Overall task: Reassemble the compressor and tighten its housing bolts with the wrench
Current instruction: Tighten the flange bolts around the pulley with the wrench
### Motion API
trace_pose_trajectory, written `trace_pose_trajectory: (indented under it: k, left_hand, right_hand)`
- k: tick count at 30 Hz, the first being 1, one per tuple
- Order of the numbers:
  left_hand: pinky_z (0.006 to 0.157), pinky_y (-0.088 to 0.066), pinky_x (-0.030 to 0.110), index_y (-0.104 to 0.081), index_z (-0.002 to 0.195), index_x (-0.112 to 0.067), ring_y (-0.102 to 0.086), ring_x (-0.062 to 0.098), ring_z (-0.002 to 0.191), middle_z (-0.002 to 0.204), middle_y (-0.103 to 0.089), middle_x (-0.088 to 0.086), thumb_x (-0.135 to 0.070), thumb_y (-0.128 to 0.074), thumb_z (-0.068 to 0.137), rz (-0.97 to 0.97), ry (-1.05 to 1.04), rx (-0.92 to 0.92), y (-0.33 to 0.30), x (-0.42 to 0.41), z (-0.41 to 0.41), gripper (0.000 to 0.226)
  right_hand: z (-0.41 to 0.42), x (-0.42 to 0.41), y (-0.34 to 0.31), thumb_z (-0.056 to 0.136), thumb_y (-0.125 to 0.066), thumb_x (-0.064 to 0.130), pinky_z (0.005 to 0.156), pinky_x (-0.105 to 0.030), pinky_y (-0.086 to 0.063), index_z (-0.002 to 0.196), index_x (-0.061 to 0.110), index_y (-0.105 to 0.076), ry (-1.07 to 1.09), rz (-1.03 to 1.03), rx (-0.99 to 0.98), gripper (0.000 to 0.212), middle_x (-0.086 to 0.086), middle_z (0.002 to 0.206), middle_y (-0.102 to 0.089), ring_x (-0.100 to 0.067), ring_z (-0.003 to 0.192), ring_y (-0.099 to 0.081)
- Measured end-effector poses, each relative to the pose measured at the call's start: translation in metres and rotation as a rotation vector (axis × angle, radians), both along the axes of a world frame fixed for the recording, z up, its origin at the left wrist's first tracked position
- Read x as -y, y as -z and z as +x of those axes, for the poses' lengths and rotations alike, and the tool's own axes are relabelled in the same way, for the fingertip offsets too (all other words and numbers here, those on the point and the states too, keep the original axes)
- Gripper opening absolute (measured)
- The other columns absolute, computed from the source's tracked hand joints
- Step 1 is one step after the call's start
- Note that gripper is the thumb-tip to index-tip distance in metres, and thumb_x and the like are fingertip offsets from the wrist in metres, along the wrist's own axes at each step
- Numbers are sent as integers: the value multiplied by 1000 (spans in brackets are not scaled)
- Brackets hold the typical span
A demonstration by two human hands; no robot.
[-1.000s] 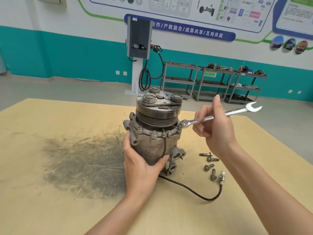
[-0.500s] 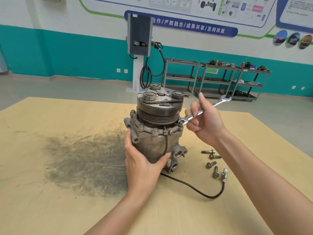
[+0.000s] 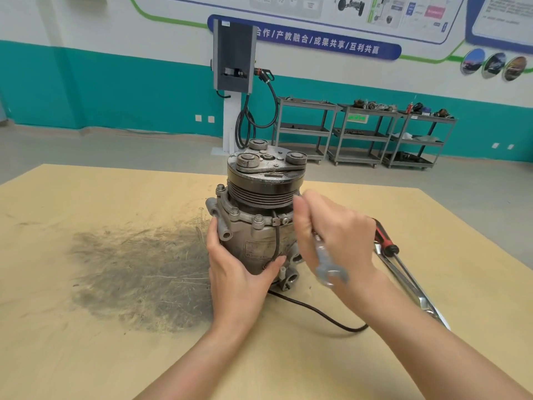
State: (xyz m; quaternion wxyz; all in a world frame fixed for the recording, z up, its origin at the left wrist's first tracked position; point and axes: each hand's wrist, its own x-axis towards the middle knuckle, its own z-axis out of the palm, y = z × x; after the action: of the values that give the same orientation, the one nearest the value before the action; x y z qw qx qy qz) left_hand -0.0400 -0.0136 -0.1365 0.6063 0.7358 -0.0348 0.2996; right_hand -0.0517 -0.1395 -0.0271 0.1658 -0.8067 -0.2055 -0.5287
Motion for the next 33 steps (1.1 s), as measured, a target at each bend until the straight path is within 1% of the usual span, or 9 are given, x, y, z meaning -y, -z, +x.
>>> trace_pose_trajectory:
  k: [4,9,12,15,19,22,25,29,33]
  left_hand:
    - [116,-35,48,-5,141,-54,-30,14,146,157,-23,-10,-63,-78,52,-29,27,0,-3,0,-2,116]
    - [120,-29,45,-4,142,-54,-26,7,145,152,-21,-19,-41,-91,59,-11,10,3,0,0,0,121]
    - [121,-25,38,-2,142,-55,-23,2,144,148,-16,-24,-39,-90,62,-7,11,-4,1,1,0,120]
    - [122,-25,37,-3,143,-54,-22,0,143,146,-14,-26,-35,-91,63,-9,16,-25,0,0,-1,121]
    - [122,-27,40,-5,145,-52,-24,4,146,150,-17,-22,-32,-91,64,-25,37,-46,-5,0,-5,120]
    - [122,-27,41,-5,146,-52,-24,4,147,151,-18,-21,-28,-91,66,-31,51,-48,-7,-3,-8,120]
    - [121,-28,42,-2,139,-63,-26,6,147,151,-20,-22,-26,-91,67,-31,75,-53,-9,-5,-10,121]
    - [121,-30,42,0,133,-71,-28,5,145,143,-15,-39,-21,-92,66,-38,102,-62,-10,-8,-12,125]
    - [121,-29,44,1,130,-74,-27,8,146,150,-21,-24,-22,-92,66,-41,110,-68,-9,-10,-12,125]
  right_hand:
    - [-10,-9,-13,100,-39,34,40,-21,-24,66,16,-50,187,-150,-25,40,1,49,-50,-21,34,-42]
    - [-27,9,-11,98,-43,34,35,-26,-32,63,11,-52,37,-71,-33,43,4,49,-46,-22,37,-38]
    - [-32,45,-3,96,-49,31,37,-26,-35,63,10,-53,-33,-55,-105,40,6,52,-46,-17,43,-36]
    - [-28,82,13,93,-65,30,39,-30,-42,67,10,-60,39,-160,-289,33,5,59,-55,-23,47,-48]
    - [-27,119,37,75,-82,18,32,-26,-36,70,13,-67,83,-385,-391,16,6,64,-57,-21,48,-53]
    - [-33,144,49,70,-87,13,31,-27,-37,76,17,-69,92,-490,-494,20,4,73,-58,-21,53,-56]
    - [-38,159,55,59,-93,6,30,-28,-39,85,24,-73,152,-545,-599,38,3,81,-61,-19,57,-58]
    - [-42,167,62,38,-94,-8,30,-25,-37,94,24,-78,311,-443,-658,67,-1,91,-68,-22,69,-68]
    - [-42,174,76,53,-93,1,39,-16,-30,97,24,-79,365,-330,-661,51,-1,90,-71,-25,76,-70]
